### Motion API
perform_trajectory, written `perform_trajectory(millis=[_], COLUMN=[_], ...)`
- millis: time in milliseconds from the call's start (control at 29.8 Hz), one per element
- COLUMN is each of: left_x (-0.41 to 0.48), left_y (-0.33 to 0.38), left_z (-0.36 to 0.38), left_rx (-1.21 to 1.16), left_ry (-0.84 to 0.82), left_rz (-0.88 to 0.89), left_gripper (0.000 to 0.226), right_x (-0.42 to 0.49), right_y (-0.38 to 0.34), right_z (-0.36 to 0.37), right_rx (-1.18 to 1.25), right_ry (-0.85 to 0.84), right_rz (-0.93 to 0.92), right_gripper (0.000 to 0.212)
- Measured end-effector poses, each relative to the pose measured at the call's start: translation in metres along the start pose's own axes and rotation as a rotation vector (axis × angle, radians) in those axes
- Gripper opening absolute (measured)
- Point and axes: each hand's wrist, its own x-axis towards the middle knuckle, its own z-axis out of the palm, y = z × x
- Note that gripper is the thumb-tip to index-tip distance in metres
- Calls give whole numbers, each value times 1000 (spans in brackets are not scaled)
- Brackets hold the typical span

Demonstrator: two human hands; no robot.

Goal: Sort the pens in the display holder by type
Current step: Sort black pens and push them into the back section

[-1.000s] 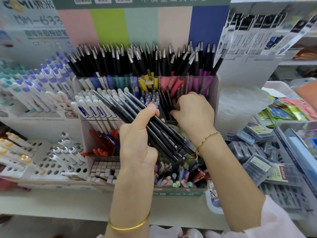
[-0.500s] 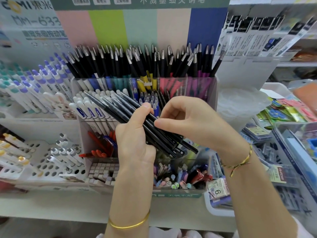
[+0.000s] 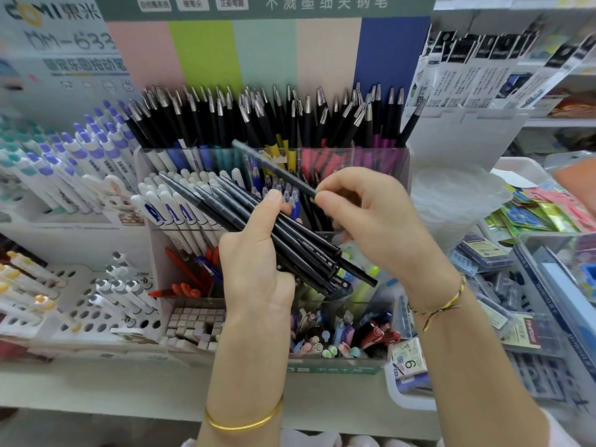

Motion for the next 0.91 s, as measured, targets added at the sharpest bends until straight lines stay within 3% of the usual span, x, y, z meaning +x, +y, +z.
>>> perform_trajectory(millis=[67,201,268,637,805,906], left_x=[1,3,2,-1,-1,0], left_y=[0,1,2,8,9,8], left_z=[-2,-2,-1,-1,-1,-1], left_rx=[8,-31,-41,-77,-66,-67], left_ry=[-13,-25,-21,24,15,10], left_rz=[3,-10,-13,3,3,11], left_gripper=[43,38,36,12,12,11], right_x=[4,14,18,26,26,23], right_y=[3,15,21,23,25,25], right_z=[-1,3,7,24,25,18], right_rx=[54,-33,-151,-707,-770,-664], right_ry=[110,225,209,17,-46,5], right_rz=[24,41,85,155,184,135], right_gripper=[22,8,3,21,26,21])
